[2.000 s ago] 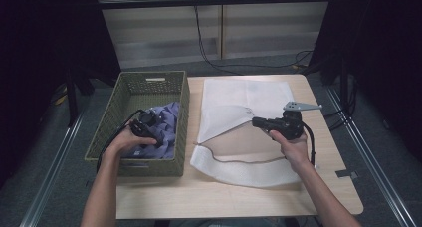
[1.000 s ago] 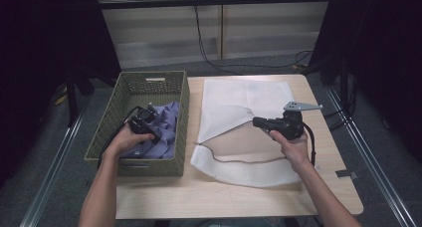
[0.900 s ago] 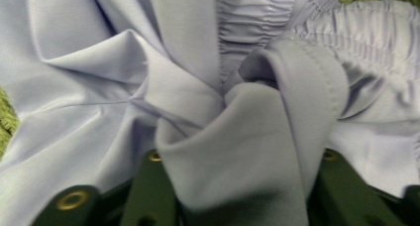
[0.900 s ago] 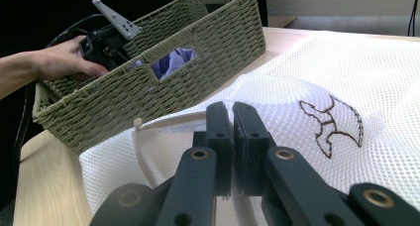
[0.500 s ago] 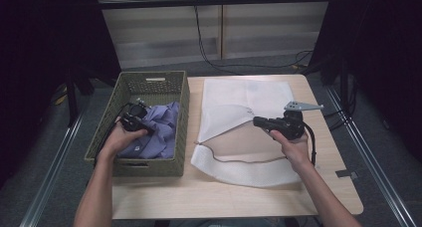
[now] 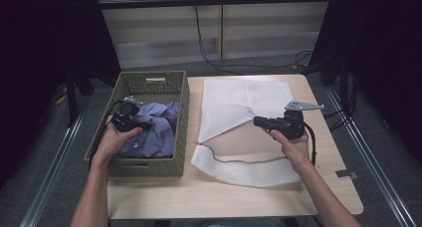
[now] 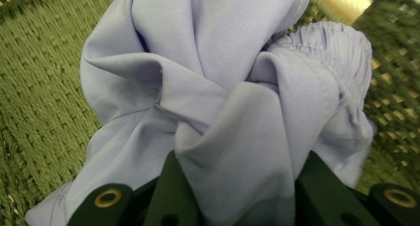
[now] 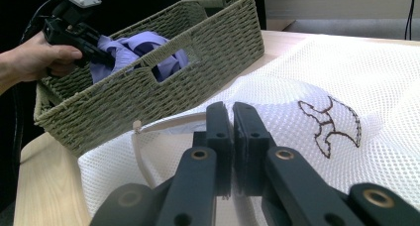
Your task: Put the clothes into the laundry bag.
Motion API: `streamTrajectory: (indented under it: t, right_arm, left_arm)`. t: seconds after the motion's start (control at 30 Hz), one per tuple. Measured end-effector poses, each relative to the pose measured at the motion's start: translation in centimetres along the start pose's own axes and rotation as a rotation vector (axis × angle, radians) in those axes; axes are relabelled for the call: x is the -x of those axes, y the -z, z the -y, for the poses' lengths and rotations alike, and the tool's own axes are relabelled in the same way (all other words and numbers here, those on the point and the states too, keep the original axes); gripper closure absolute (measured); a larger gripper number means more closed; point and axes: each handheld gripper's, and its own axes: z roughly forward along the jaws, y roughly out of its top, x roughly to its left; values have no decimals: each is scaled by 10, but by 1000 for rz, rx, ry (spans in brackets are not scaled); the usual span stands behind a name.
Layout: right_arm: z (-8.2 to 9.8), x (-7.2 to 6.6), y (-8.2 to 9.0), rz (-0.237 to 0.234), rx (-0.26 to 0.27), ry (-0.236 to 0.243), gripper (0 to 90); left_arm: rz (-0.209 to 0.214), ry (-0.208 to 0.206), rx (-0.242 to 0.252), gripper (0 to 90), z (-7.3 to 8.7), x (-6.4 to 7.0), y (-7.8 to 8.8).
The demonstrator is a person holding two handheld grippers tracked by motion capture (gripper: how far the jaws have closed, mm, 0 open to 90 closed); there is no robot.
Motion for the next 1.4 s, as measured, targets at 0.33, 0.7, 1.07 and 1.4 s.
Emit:
streamTrajectory:
  t: [0.33,0.7,1.07,1.4]
  right_arm:
    - [0,0,0,-7,1,0,866]
    - [0,-1,-2,-9,0,2,866]
    - [-1,-1,-1,-7,5,5,866]
    - [-1,-2,-1,-10,6,1,866]
  left_arm:
    - [-63,22,137,778,5,2,20]
    - [-58,94,273,777,15,-5,41]
    - [-62,107,404,777,18,-8,68]
    - [-41,100,498,778,17,-5,84]
